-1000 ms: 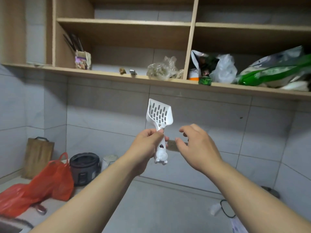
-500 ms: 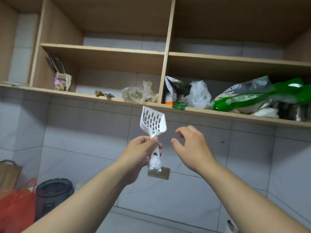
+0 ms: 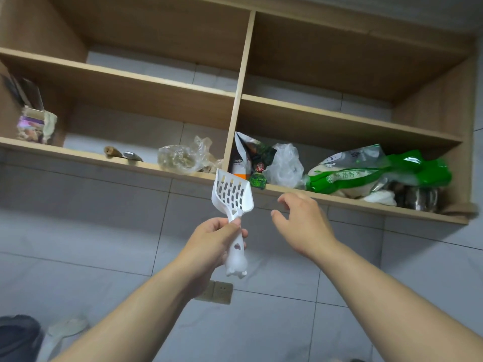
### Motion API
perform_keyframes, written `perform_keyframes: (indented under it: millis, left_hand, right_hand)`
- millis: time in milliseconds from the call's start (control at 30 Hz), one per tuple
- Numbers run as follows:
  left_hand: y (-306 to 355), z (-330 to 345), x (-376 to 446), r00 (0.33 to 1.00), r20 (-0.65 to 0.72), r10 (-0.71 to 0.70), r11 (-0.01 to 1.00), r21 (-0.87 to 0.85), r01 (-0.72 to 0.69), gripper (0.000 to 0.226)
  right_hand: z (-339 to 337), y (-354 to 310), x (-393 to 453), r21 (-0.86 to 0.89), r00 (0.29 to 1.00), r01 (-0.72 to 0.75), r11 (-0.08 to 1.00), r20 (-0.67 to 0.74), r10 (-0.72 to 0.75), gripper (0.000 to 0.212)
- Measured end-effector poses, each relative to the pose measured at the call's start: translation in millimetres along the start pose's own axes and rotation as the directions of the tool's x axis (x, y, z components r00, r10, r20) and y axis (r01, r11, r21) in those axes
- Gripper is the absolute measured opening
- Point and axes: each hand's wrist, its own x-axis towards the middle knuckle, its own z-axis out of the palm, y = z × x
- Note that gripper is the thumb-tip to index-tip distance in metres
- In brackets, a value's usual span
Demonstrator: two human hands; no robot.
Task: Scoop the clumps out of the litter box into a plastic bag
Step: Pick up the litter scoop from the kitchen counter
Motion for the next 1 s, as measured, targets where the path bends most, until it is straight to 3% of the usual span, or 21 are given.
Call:
perform_keyframes:
  millis: [433,667,867,1000]
  left_hand:
    - [-27,36,78,0.995,-0.104,0.012,0.998,0.066,-0.005,0.032]
    - [-27,48,106,0.987,-0.151,0.059,0.994,0.103,-0.044,0.032]
    - [-27,47,119,0.975,-0.192,0.114,0.983,0.167,-0.083,0.031]
    - [-25,48,120,0.968,-0.211,0.134,0.978,0.187,-0.095,0.029]
  right_hand:
    - [55,74,99,-0.039,0.998,-0.003,0.999,-0.065,0.000,0.034]
    - [67,98,165,-0.084,0.994,-0.080,0.993,-0.081,0.074,0.037]
    - [89,110,208,-0.102,0.991,-0.135,0.986,0.004,0.136,0.068]
    - [100,111,215,-0.072,0.982,-0.174,0.982,0.064,0.179,0.074]
